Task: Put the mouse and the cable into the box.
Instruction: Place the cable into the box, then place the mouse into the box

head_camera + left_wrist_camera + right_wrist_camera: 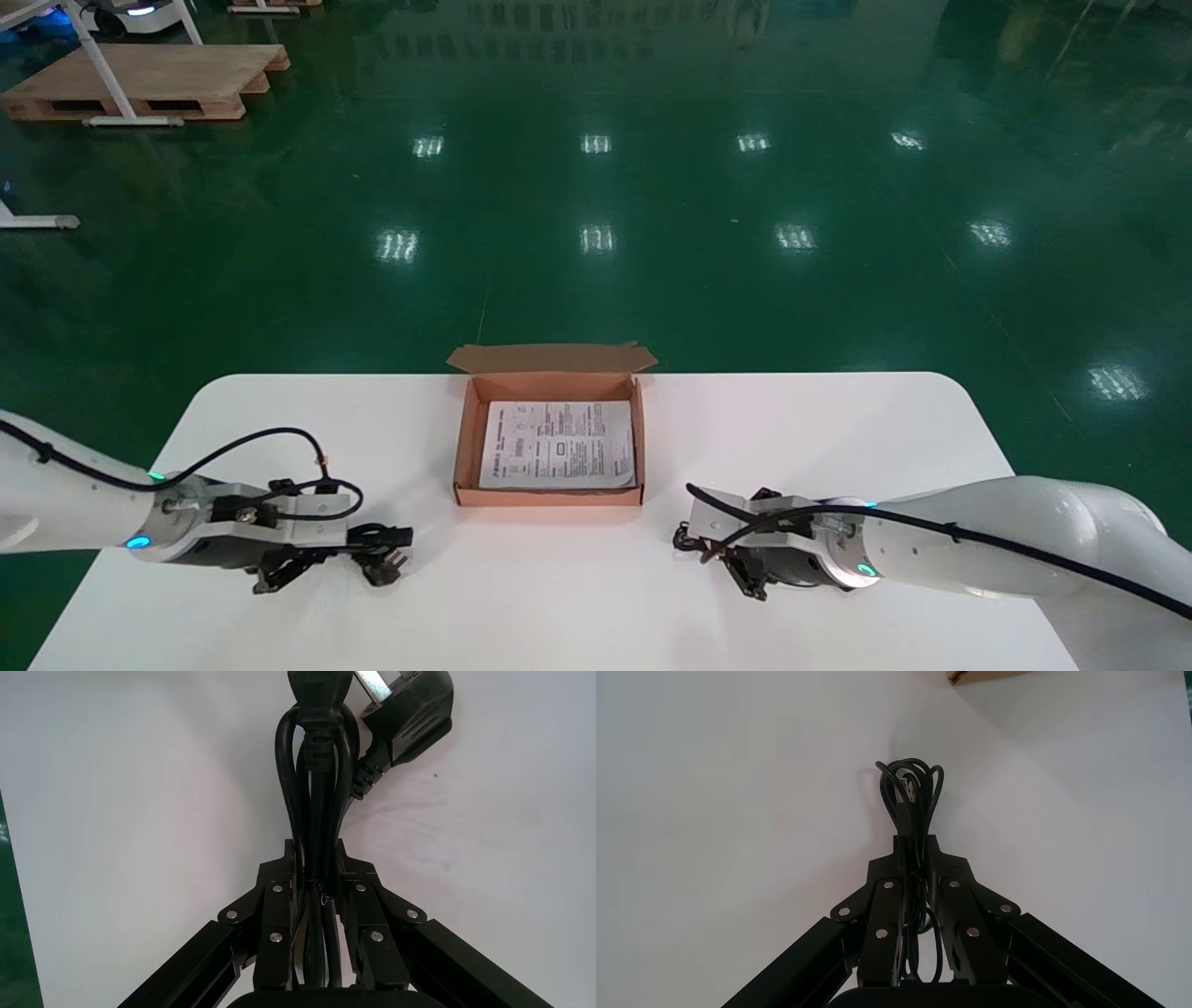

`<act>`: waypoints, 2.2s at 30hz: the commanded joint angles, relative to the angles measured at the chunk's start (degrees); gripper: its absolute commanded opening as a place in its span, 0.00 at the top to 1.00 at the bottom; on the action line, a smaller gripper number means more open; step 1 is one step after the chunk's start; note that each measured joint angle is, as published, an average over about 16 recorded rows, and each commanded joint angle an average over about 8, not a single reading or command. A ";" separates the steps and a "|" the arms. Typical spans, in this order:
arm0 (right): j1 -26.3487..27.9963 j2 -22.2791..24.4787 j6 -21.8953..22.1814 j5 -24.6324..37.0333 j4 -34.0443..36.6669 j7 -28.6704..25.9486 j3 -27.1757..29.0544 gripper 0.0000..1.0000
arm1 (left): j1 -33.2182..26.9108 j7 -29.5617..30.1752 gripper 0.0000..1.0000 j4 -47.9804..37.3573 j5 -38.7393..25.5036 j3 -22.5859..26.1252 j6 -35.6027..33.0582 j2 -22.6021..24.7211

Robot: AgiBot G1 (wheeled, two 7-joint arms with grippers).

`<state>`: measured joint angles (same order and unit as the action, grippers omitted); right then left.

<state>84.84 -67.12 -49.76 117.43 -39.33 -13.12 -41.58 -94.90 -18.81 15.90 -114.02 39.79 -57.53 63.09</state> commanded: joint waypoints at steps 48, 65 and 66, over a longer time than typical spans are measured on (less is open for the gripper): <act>23.12 1.42 16.03 0.00 12.43 0.32 7.16 1.00 | 11.00 -13.61 0.70 11.51 15.86 6.80 29.77 15.55; 23.17 1.42 15.99 -0.06 12.49 0.38 7.16 1.00 | 10.76 -12.06 0.00 10.05 16.15 9.95 32.19 15.65; 23.16 1.42 16.00 -0.05 12.48 0.37 7.16 1.00 | 10.74 -12.08 0.00 10.12 16.15 9.84 32.09 15.62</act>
<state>107.99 -65.72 -33.81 117.38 -26.88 -12.70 -34.44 -84.10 -30.86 26.25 -97.79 49.73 -25.48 78.47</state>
